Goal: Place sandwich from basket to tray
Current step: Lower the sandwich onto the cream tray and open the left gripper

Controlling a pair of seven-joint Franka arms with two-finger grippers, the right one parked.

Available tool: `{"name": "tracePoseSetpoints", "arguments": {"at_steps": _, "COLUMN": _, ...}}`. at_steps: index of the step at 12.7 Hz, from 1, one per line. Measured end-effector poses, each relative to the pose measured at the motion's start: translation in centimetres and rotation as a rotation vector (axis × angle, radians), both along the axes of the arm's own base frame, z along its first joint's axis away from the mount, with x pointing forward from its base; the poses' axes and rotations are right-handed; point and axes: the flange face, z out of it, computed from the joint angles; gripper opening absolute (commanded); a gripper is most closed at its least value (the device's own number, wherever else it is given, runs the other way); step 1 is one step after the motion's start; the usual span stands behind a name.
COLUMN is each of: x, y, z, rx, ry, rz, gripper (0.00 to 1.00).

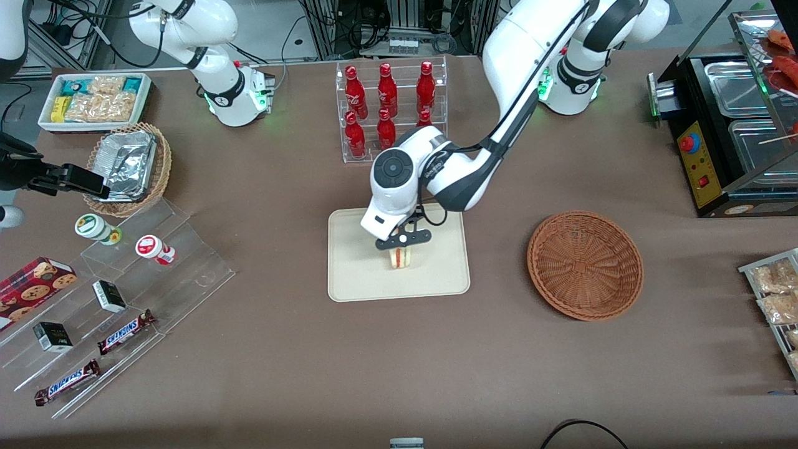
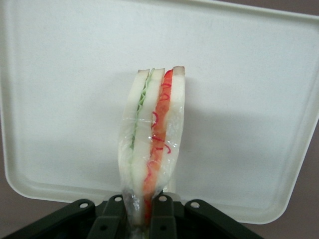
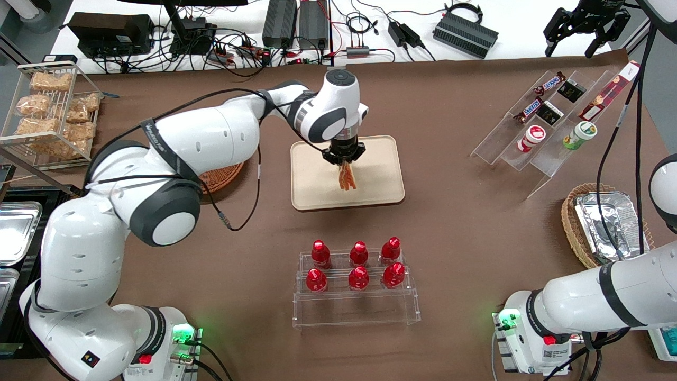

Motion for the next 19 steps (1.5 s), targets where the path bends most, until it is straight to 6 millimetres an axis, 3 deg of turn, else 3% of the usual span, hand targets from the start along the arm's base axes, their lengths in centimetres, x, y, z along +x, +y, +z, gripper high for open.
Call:
{"name": "tracePoseSetpoints", "arguments": {"at_steps": 11, "x": 1.5, "y": -0.4, "z": -2.8, "rx": 0.055, "ry": -0.022, "rz": 0.05, "gripper": 0.0}}
{"name": "tracePoseSetpoints", "arguments": {"at_steps": 12, "x": 1.5, "y": -0.4, "z": -3.0, "rx": 0.057, "ry": -0.021, "rz": 0.059, "gripper": 0.58}}
{"name": "tracePoseSetpoints", "arguments": {"at_steps": 13, "x": 1.6, "y": -0.5, "z": -3.1, "rx": 0.057, "ry": -0.021, "rz": 0.064, "gripper": 1.0}}
{"name": "tracePoseSetpoints", "arguments": {"at_steps": 16, "x": 2.0, "y": -0.7, "z": -2.3, "rx": 0.053, "ry": -0.026, "rz": 0.081, "gripper": 1.0}}
{"name": "tracePoseSetpoints", "arguments": {"at_steps": 19, "x": 2.9, "y": -0.9, "z": 0.4, "rx": 0.055, "ry": -0.029, "rz": 0.09, "gripper": 1.0}}
